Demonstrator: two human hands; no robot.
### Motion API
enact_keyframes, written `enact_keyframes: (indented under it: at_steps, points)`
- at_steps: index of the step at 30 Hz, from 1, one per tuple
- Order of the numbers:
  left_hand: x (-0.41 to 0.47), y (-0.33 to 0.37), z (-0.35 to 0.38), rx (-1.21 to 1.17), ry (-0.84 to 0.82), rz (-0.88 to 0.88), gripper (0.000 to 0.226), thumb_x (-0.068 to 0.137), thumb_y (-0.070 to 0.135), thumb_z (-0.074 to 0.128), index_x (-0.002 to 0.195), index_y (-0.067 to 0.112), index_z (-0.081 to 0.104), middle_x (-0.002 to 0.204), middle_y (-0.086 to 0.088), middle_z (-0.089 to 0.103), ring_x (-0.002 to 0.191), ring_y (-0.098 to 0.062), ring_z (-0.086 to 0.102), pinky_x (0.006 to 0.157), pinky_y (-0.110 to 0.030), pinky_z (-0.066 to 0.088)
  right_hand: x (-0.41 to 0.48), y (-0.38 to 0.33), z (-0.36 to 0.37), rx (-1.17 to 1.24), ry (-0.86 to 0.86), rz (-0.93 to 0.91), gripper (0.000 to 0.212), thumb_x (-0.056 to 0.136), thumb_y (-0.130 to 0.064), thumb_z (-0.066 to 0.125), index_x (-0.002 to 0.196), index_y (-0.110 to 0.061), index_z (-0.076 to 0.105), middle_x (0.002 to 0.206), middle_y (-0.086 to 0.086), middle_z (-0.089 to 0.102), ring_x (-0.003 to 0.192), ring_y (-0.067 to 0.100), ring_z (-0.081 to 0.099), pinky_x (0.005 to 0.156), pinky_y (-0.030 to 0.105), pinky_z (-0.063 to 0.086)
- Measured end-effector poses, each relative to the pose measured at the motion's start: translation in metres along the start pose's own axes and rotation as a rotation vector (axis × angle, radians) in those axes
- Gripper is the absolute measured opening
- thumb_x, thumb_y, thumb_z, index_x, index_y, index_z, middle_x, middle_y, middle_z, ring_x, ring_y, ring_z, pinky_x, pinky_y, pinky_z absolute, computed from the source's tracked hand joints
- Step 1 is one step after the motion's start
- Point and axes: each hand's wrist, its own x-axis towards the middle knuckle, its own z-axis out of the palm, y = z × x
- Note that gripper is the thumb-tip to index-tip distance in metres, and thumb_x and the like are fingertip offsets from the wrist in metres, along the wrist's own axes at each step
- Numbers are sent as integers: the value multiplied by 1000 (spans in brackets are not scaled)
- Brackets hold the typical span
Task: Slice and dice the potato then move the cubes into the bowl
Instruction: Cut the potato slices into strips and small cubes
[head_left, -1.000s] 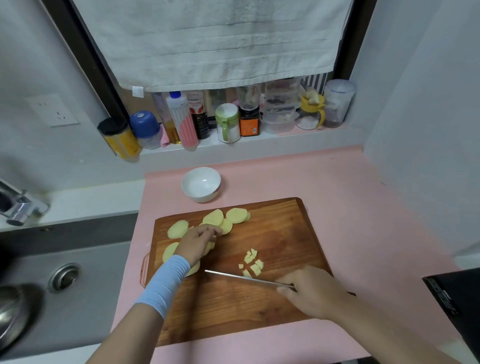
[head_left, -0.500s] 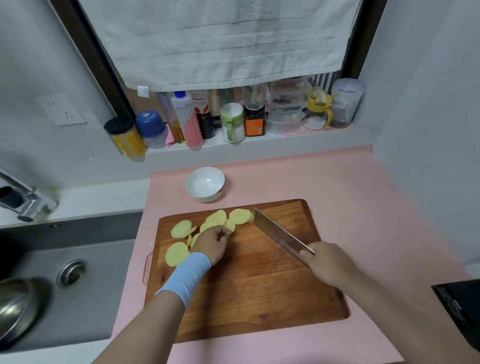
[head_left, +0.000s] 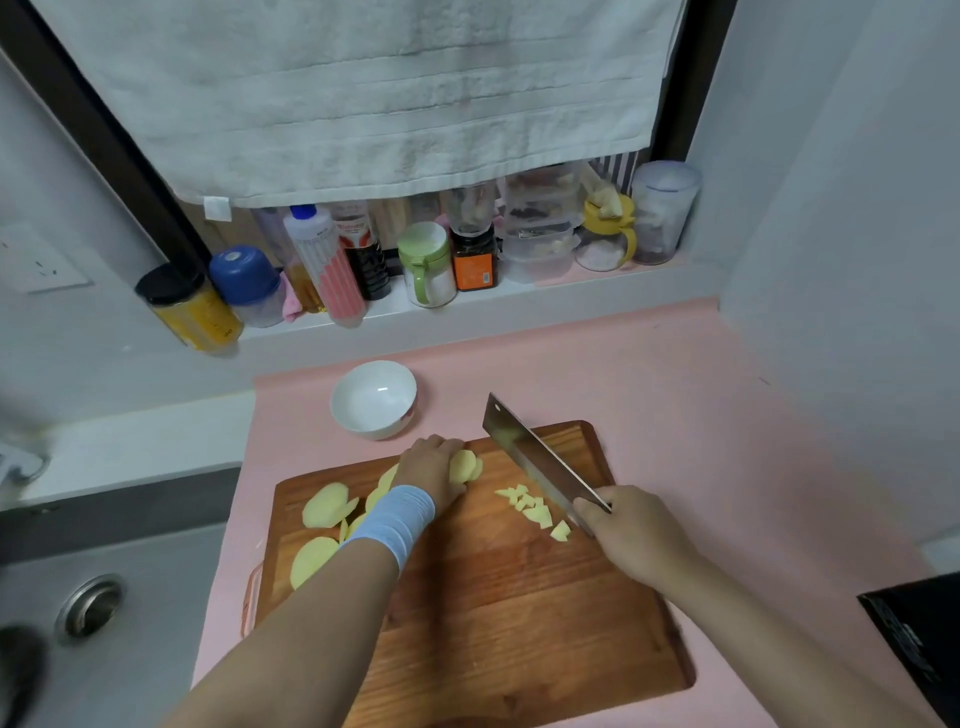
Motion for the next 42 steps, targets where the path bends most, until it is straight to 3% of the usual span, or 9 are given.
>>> enact_keyframes:
  at_steps: [3, 8, 14, 18, 22, 26, 29, 37, 42]
  points:
    - [-1, 0, 2, -35, 66, 42, 61, 84, 49, 67, 139, 30, 48, 134, 2, 54, 124, -24, 46, 106, -36, 30, 4, -3, 4, -78, 25, -40, 33, 100, -44, 50, 82, -27, 73, 67, -9, 68, 67, 10, 64, 61, 30, 49]
    - [-26, -3, 5, -120, 251, 205, 28, 101, 43, 49, 94, 22, 67, 98, -5, 72, 95, -29, 62, 91, -35, 40, 7, 1, 20, -335, 192, -300, 26, 101, -43, 53, 120, -42, 70, 73, -10, 71, 68, 13, 66, 58, 31, 52]
    - [-75, -10, 34, -353, 265, 148, 19, 91, 40, 59, 95, 23, 66, 86, -3, 68, 87, -26, 61, 78, -31, 43, 2, -1, 33, -558, 348, -526, 20, 79, -28, 81, 99, -32, 77, 51, -5, 54, 40, 20, 54, 36, 29, 42]
    - [-102, 2, 42, -469, 34, 81, 21, 90, 45, 62, 109, 37, 66, 98, 12, 69, 91, -10, 63, 84, -24, 49, -14, -6, 33, -556, 354, -502, 18, 89, -36, 70, 106, -39, 74, 60, -4, 61, 52, 18, 60, 45, 29, 39]
    - [-120, 6, 49, -269, 59, 86, 28, 89, 53, 57, 111, 38, 66, 103, 11, 60, 105, -14, 54, 95, -30, 42, -30, -8, 28, -449, 227, -410, 27, 101, -44, 50, 121, -44, 68, 76, -9, 71, 68, 14, 65, 54, 30, 47]
    - [-132, -6, 57, -102, 25, 239, 77, 73, 73, 50, 140, 34, 46, 130, 8, 47, 121, -16, 42, 105, -34, 37, -47, -7, 30, -370, 137, -291, 30, 103, -46, 46, 121, -43, 69, 87, -13, 73, 78, 11, 67, 64, 27, 52]
    - [-136, -10, 58, -42, -71, 316, 92, 77, 60, 63, 154, 27, 26, 137, 2, 35, 127, -18, 37, 109, -30, 36, -61, -5, 37, -293, 82, -203, 29, 102, -44, 46, 114, -38, 72, 91, -12, 73, 85, 13, 67, 70, 29, 53]
    - [-159, 23, 60, 76, 42, 60, 79, 64, 88, 54, 111, 25, 49, 116, 6, 58, 106, -18, 55, 82, -35, 45, -86, -1, 63, -233, -1, 2, 31, 101, -46, 45, 102, -30, 71, 88, -8, 71, 88, 20, 66, 71, 32, 52]
    - [-167, 7, 83, -113, 248, 317, 63, 73, 70, 59, 112, 22, 51, 113, 5, 48, 100, -16, 48, 84, -35, 48, -97, 5, 65, -267, -16, 43, 31, 102, -45, 44, 84, -29, 63, 76, -10, 63, 77, 17, 62, 59, 29, 42]
